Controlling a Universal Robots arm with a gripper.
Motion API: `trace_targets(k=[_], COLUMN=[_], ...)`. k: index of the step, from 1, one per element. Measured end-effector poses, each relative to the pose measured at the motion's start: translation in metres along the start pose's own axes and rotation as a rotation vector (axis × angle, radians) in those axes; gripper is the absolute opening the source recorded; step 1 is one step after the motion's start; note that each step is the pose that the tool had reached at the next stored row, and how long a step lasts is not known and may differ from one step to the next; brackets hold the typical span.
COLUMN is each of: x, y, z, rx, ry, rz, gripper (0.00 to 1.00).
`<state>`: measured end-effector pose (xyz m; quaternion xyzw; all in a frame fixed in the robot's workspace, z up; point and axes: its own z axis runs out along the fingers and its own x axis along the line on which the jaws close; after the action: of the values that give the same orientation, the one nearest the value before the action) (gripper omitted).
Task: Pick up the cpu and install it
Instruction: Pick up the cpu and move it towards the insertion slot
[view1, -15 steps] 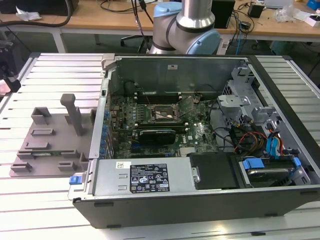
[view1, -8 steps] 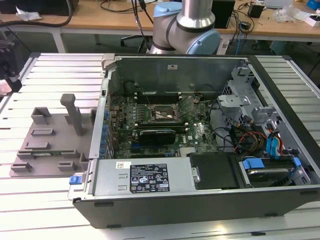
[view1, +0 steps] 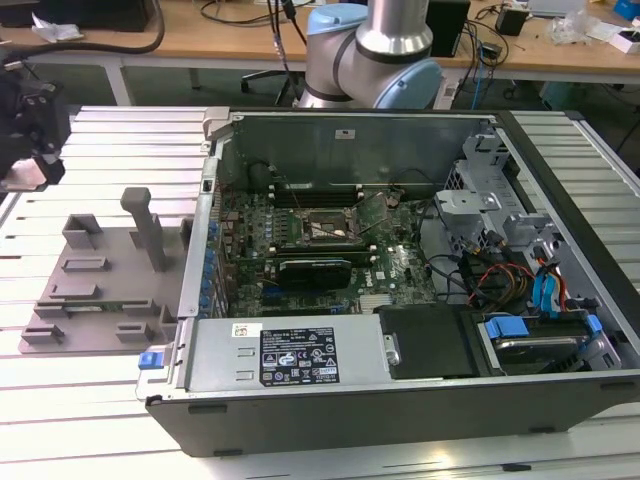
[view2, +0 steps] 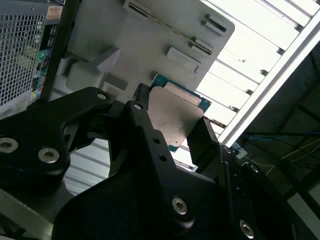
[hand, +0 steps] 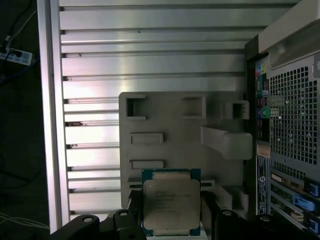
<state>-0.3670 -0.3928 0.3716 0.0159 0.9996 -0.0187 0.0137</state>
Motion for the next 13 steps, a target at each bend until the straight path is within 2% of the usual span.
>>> trace_targets(k=[6,8,13], x=[-0.0176,-0.0284,-0.0455], y=[0.0006,0.0009,0.0015], z=[0.0005,0.0008,0.0013], rx=[0.0,-0.0001,-0.0001], ry=[0.0,-0.0001,-0.0001], rz=[0.0,0.0,0.0], gripper=[0.55,0.55,0.55])
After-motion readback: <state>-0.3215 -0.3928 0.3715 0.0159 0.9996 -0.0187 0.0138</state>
